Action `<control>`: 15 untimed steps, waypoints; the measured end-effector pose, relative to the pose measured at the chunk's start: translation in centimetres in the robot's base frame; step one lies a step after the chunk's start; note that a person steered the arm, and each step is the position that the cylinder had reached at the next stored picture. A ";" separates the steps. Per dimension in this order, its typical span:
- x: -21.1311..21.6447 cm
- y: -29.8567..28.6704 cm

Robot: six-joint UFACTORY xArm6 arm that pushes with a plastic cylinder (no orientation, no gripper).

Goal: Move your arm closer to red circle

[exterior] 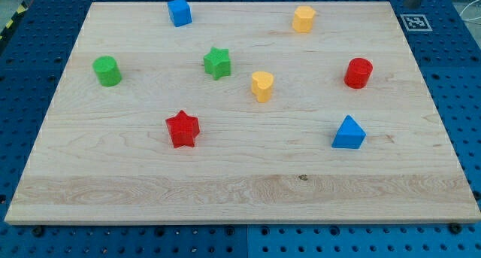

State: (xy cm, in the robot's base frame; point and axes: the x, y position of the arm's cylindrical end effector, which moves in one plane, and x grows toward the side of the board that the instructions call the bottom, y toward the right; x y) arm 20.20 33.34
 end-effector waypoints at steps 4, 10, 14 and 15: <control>5.0 0.8; 7.7 -1.4; 13.8 -15.0; 14.4 -19.0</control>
State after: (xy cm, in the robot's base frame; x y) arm 34.63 14.33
